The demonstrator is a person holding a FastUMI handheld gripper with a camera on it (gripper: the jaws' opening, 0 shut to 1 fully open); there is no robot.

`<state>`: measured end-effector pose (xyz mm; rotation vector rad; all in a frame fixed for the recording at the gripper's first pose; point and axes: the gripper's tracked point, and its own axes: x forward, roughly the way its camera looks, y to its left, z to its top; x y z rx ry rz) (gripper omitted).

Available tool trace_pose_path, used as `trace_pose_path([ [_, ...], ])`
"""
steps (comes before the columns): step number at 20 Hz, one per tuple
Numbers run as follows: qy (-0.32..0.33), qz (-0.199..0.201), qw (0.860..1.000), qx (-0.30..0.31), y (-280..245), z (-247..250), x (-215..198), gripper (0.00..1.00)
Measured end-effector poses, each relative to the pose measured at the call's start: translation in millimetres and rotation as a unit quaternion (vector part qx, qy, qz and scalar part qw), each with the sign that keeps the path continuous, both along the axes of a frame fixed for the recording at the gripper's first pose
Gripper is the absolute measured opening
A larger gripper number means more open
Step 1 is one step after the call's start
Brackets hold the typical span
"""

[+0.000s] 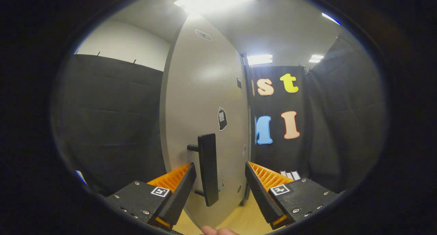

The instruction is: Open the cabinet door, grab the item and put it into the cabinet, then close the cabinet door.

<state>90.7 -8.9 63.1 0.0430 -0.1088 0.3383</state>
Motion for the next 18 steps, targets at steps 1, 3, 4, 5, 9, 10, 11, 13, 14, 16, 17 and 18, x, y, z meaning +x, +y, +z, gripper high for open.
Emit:
trace_pose_path([
  [1,0.005,0.002,1.000,0.008,3,-1,3,0.91],
  [3,0.017,0.008,1.000,0.024,11,-3,7,0.91],
  [4,0.021,0.010,0.999,0.027,13,-2,9,0.91],
  [5,0.021,0.011,0.999,0.027,16,-1,12,0.91],
  [9,0.016,0.021,1.000,0.016,33,-1,20,0.91],
  [10,0.013,0.022,1.000,0.009,38,0,20,0.91],
  [11,0.007,0.023,1.000,0.002,42,2,21,0.91],
  [13,-0.002,0.023,1.000,-0.006,51,2,23,0.91],
  [14,-0.004,0.025,1.000,-0.007,55,2,24,0.91],
  [16,-0.003,0.029,1.000,-0.006,62,0,27,0.91],
  [17,-0.005,0.030,1.000,-0.008,66,2,28,0.91],
  [18,-0.008,0.030,0.999,-0.010,69,4,27,0.91],
])
